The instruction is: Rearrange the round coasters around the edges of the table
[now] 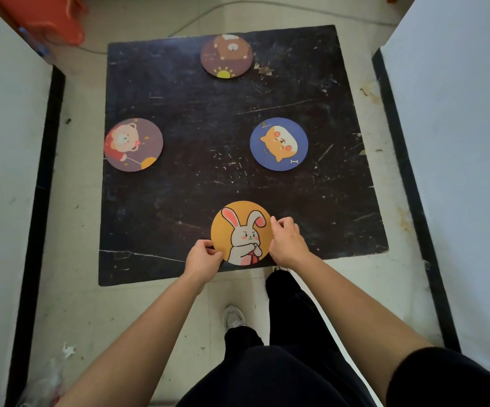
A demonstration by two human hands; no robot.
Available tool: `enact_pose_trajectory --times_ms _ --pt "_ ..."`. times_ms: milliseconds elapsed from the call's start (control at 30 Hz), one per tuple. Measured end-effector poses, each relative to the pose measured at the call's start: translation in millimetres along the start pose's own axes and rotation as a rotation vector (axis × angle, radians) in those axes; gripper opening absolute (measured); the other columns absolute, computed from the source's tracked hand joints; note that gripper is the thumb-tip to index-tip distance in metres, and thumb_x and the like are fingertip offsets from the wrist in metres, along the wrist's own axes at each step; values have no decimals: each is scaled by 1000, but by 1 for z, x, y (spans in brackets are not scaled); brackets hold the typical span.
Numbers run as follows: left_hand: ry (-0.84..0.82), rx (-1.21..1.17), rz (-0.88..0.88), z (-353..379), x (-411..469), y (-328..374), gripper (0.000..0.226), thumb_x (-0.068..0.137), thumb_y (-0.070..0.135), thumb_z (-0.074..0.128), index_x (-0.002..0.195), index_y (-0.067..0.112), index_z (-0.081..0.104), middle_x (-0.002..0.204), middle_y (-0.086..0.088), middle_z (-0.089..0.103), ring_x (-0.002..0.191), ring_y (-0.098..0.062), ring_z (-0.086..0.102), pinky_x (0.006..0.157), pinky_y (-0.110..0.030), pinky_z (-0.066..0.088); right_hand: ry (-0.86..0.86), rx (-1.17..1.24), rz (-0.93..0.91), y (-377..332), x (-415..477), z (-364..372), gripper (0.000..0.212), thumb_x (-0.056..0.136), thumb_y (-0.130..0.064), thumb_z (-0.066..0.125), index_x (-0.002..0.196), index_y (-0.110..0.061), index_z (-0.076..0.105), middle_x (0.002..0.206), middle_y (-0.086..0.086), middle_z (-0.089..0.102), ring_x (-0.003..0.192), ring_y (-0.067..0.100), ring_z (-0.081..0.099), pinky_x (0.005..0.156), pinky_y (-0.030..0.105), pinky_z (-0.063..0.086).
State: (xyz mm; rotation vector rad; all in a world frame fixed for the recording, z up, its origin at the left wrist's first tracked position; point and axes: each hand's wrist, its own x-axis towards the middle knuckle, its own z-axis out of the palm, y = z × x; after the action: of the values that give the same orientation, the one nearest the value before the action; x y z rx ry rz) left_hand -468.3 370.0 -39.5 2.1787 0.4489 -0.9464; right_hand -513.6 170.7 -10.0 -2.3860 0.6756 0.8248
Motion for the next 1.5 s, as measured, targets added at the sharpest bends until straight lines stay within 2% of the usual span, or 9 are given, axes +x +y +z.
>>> enact_pose_trajectory --times_ms 133,233,333,467,567,667,967,1333,1500 --pt "-23 110 60 -10 -8 14 49 93 29 61 136 12 47 104 0 64 81 -9 58 61 -22 46 -21 -1 -8 4 -5 -14 67 100 -19 42 159 -16 11 160 10 21 144 30 25 113 46 33" --pt "86 319 202 -32 -16 37 57 95 39 54 143 12 39 139 -10 54 113 -22 57 87 -38 51 58 24 -5 8 -11 -35 67 103 -34 40 160 -19 7 167 9 9 152 30 12 118 51 25" --pt "352 533 474 -67 -36 76 63 97 52 39 150 22 28 160 -11 27 147 -30 23 113 -55 28 375 -48 -115 2 -20 -73 67 103 -47 36 159 -22 11 168 10 7 154 30 10 120 49 20" --pt "660 516 827 -114 -79 139 65 98 58 23 152 23 23 164 -14 14 151 -33 7 116 -58 11 815 -45 -301 -19 -48 -141 70 99 -60 32 158 -23 21 167 11 13 153 32 15 120 43 16" --pt "774 432 907 -129 -111 173 66 98 60 22 154 24 20 165 -13 8 152 -33 3 117 -58 7 1059 -108 -389 -25 -70 -179 73 98 -64 31 158 -24 20 167 12 14 153 32 18 120 42 16" --pt "790 445 926 -125 -134 182 67 98 59 23 155 23 16 166 -12 3 152 -32 -1 119 -58 5 1156 -136 -397 -17 -88 -192 74 98 -63 36 159 -25 17 167 12 12 153 31 16 121 44 14" --pt "818 502 882 -64 -163 197 69 98 59 22 155 22 16 166 -12 4 152 -31 0 119 -57 6 1082 -221 -455 40 -83 -220 77 96 -67 31 159 -28 8 168 12 6 154 33 11 121 49 11" --pt "841 429 609 136 -196 312 72 96 61 24 155 22 13 166 -13 0 152 -32 -2 118 -58 7 869 -168 -606 204 -12 -346 85 95 -61 43 158 -25 -2 168 14 1 153 34 12 120 45 7" --pt "863 424 547 179 -204 359 73 94 64 18 155 25 10 166 -11 -3 152 -31 -3 118 -57 6 831 -177 -692 239 14 -404 84 95 -63 39 158 -28 -3 168 12 -1 154 34 9 120 46 6"
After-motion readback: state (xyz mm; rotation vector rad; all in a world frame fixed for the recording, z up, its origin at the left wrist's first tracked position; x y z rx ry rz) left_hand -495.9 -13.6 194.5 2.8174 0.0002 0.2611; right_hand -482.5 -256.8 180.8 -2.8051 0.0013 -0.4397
